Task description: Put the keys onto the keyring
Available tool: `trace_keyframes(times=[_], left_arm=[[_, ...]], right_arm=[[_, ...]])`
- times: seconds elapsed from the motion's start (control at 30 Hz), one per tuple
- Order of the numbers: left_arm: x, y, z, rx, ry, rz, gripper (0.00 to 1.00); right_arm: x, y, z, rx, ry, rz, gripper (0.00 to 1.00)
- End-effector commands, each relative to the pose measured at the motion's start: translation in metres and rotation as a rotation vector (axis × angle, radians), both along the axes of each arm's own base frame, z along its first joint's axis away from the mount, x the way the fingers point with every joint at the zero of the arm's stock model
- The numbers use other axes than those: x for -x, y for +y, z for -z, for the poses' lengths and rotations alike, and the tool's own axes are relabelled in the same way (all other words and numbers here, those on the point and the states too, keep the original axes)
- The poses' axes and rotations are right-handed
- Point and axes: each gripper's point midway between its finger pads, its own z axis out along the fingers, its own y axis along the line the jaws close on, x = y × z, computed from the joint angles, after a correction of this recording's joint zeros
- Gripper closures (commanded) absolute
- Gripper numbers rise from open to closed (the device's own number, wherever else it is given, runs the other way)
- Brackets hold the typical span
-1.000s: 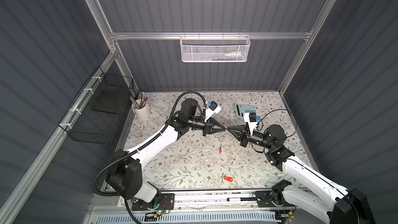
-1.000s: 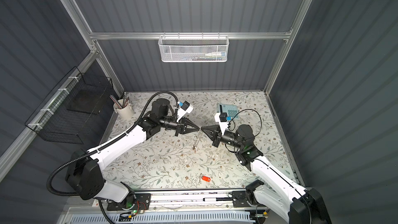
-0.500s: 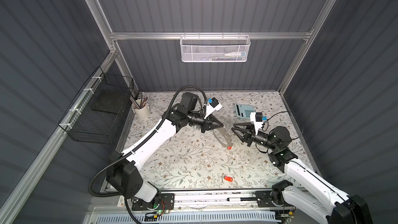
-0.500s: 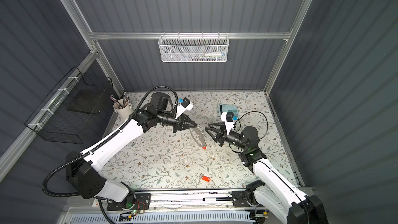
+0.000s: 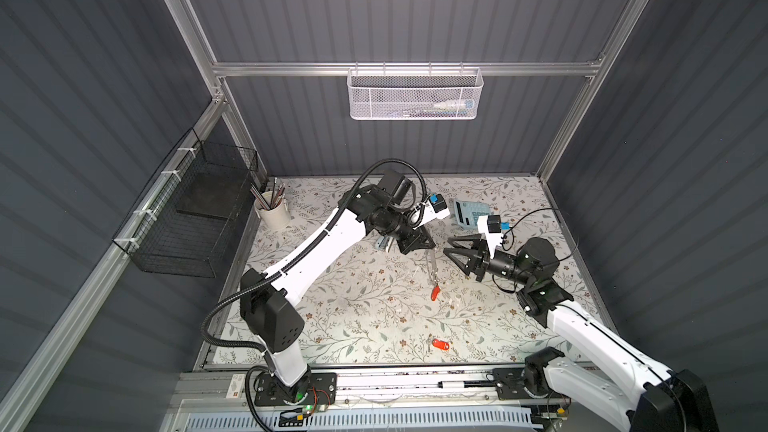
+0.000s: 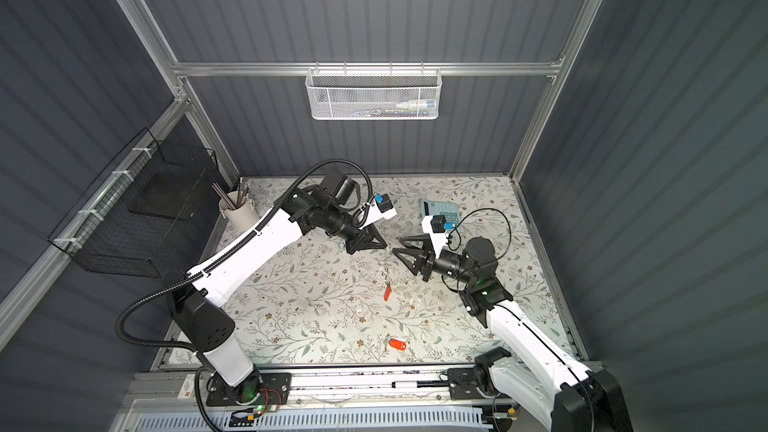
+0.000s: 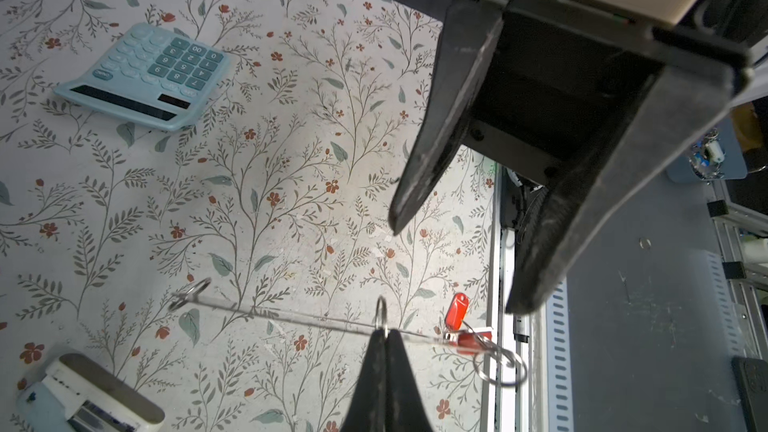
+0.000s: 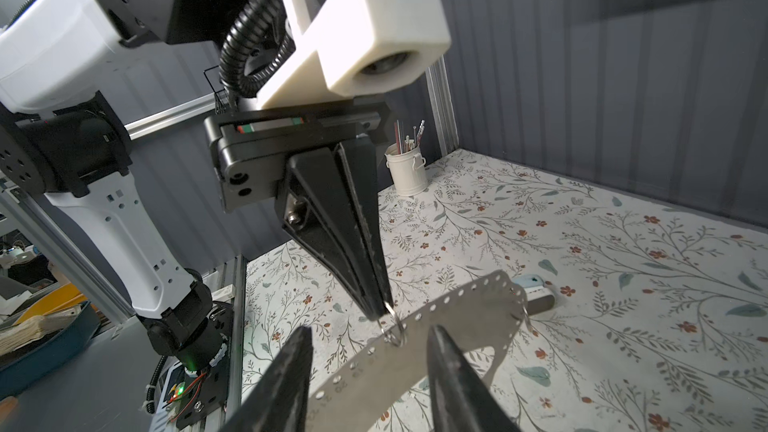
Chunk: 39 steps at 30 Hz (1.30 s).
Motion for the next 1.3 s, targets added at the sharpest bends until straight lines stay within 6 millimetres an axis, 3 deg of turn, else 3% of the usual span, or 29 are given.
trace_keyframes(times=[0.0,0.33,0.77,1.27], left_arm=[[0.010,0.007,-0.003,-0.073,-0.028,0.034,1.00],[0.011,-0.003,-0.006,-0.112,-0.062,0.090,1.00],[0.018,-0.010,-0.012,-0.076,-0.048,0.146,1.00],[0.020,-0.011,-0.013,-0.065,-0.037,0.152,1.00]], right_arm=[[0.000,0.003,-0.002,0.005,-0.015,-0.027,0.54],[0.003,0.010,0.013,0.020,0.037,-0.092,0.66],[0.005,0.014,0.017,0.030,0.050,-0.126,0.85],[0.009,0.018,0.017,0.031,0.046,-0.150,0.92]])
